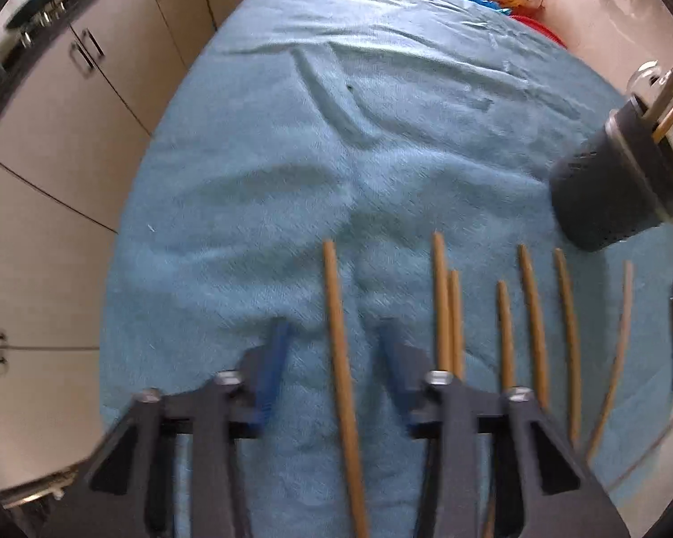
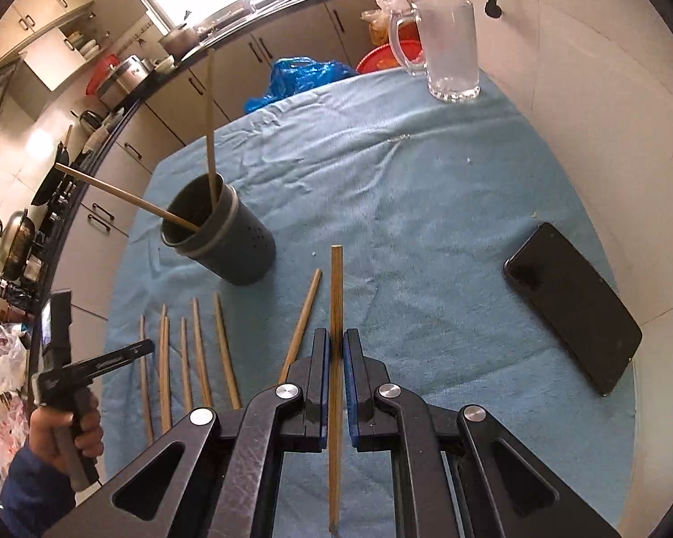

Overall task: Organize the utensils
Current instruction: 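Lower the right tool onto another chopstick and close it while the left tool moves to the row, then carry the right tool's chopstick above the holder cup while the left tool grasps and carries another, then open the right tool to drop its chopstick into the cup while the left tool releases its own, then lower the right tool onto a third chopstick and close it while the left tool grasps another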

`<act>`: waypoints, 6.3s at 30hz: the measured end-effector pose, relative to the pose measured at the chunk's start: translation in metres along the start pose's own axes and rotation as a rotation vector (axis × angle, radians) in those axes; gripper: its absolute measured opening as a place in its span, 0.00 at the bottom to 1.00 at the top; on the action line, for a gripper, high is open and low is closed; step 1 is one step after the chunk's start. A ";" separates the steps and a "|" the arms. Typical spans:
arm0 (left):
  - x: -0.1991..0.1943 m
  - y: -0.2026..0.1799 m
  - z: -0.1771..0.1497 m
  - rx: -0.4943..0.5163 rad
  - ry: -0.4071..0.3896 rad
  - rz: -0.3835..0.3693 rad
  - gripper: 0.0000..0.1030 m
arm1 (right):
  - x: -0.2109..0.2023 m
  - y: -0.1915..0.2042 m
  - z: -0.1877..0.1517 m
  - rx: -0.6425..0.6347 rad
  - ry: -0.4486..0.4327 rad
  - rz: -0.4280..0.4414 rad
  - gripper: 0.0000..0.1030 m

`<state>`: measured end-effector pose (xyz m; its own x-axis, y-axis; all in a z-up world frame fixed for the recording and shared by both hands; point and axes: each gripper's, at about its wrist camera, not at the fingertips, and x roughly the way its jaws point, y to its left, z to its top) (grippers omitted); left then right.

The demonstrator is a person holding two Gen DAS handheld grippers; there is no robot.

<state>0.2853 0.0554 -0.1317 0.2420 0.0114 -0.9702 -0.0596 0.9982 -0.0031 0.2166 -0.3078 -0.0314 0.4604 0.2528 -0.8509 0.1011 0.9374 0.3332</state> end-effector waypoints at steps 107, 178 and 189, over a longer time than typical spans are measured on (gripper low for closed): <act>-0.276 -0.104 0.072 0.148 -0.588 -0.328 0.06 | -0.088 0.065 0.138 -0.032 -0.397 0.194 0.06; -0.099 -0.006 -0.111 -0.100 -0.204 -0.174 0.59 | 0.057 -0.007 -0.029 0.071 0.186 0.078 0.37; -0.101 0.021 -0.122 -0.151 -0.208 -0.168 0.59 | 0.091 0.003 -0.001 0.151 0.236 0.083 0.37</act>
<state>0.1414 0.0676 -0.0636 0.4531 -0.1255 -0.8826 -0.1419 0.9673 -0.2104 0.2578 -0.2815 -0.1086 0.2569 0.3926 -0.8831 0.2100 0.8692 0.4476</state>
